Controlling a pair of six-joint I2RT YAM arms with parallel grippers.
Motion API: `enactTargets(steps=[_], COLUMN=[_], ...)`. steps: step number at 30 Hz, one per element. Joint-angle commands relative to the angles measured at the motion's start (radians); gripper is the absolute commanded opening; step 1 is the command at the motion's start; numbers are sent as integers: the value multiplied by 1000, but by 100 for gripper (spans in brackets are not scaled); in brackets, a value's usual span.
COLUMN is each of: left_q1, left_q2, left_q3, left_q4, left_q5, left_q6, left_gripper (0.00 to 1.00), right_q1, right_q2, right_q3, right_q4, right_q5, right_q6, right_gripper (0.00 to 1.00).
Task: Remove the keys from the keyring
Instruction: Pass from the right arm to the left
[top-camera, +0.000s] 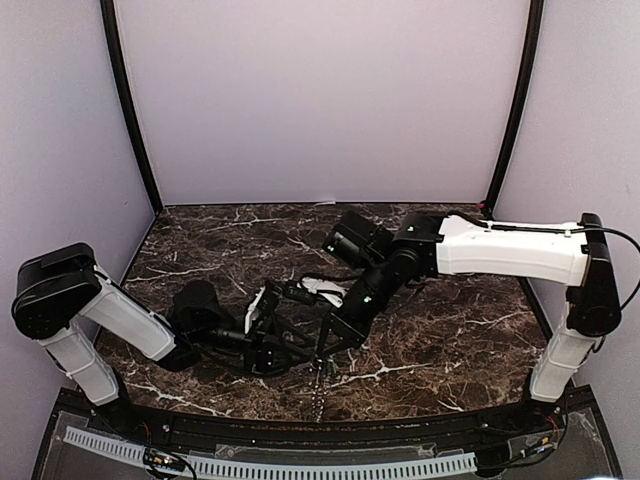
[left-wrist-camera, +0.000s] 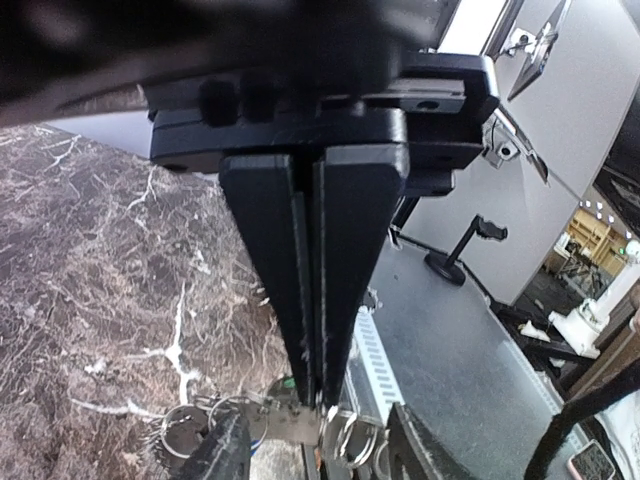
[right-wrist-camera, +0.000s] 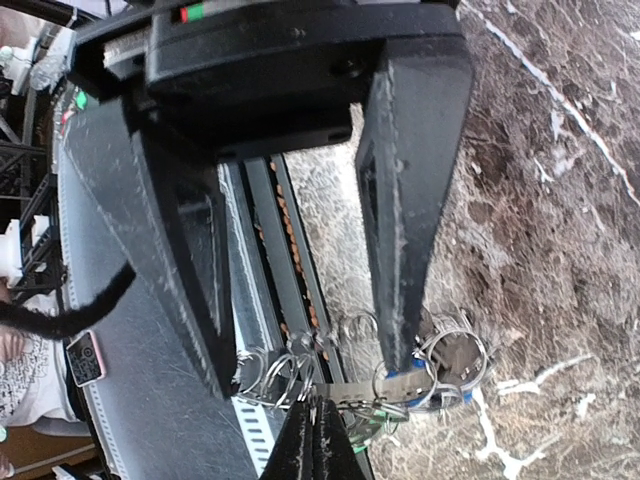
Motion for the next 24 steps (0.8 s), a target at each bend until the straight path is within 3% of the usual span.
enactTargets(steps=[1,11,24], left_q1=[-23,-26,-27], left_q2=[5,0,45], left_q3=[-51,-102,-30], left_q4=[186,236,181], left_q5=[-79,-170,-105], left_q6=[-53,-24,-24], left_gripper=[52,56,41], right_q1=[-19,-38,-42], right_q2=[-33,-53,-60], right_q3=[-16,-35,-33], right_q4=[100,139,137], right_q5=[-77,-106,-126], right_q6=[25,51,55], right_gripper=[0,0,0])
